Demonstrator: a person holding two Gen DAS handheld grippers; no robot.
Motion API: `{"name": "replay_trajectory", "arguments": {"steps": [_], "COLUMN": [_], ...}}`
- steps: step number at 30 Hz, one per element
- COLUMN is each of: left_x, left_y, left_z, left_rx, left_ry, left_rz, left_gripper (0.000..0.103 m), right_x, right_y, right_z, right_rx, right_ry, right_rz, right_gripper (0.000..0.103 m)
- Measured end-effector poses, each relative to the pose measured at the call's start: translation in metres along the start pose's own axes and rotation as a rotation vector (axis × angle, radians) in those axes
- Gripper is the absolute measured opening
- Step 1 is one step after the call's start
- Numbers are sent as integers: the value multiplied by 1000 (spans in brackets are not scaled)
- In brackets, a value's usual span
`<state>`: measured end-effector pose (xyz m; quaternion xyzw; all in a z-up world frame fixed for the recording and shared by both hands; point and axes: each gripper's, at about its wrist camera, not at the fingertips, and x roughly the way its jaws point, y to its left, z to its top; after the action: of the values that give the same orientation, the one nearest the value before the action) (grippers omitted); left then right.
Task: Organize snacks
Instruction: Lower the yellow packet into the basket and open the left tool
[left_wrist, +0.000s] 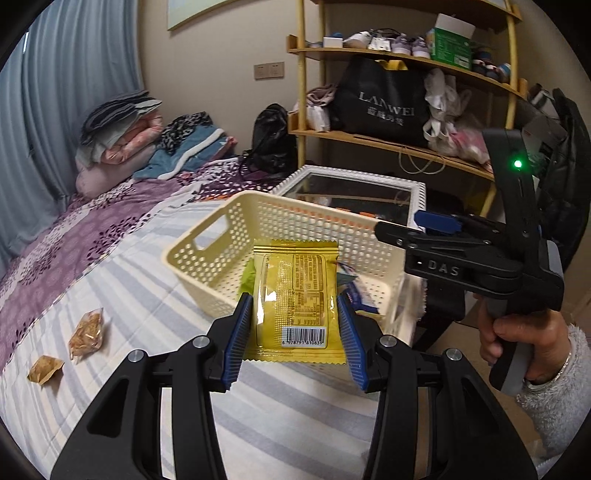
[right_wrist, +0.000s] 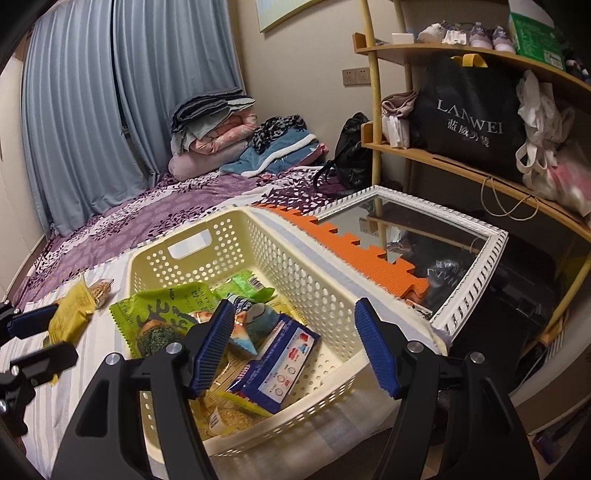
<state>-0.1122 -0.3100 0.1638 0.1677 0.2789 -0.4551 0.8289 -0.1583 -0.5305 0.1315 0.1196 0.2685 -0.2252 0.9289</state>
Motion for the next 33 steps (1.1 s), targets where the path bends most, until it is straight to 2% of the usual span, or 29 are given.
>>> {"name": "replay_trajectory", "arguments": {"steps": [8,26,27,29,31,33], "left_x": [15,48,49,51,50,48], "left_y": [-18,-20,-19,-17,-14,-11], "left_z": [5,5,5,4,4,3], "left_rx": [26,8,5,-3,-17,-31], "left_ry": [17,60,61,66,59,49], "left_rz": [-28,-74,-75,-75,-61,-48], "left_gripper": [47,47,48,59,84,88], "right_x": [1,5,6,6,7,7], "right_y": [-8,-11,-10,-10,-10,-10], "right_z": [1,1,1,1,1,1], "right_rx": [17,21,21,20,19,20], "right_ry": [-7,-3,-2,0,0,0], "right_rz": [-3,-14,-14,-14,-15,-16], "right_gripper": [68,68,68,68,68,68]}}
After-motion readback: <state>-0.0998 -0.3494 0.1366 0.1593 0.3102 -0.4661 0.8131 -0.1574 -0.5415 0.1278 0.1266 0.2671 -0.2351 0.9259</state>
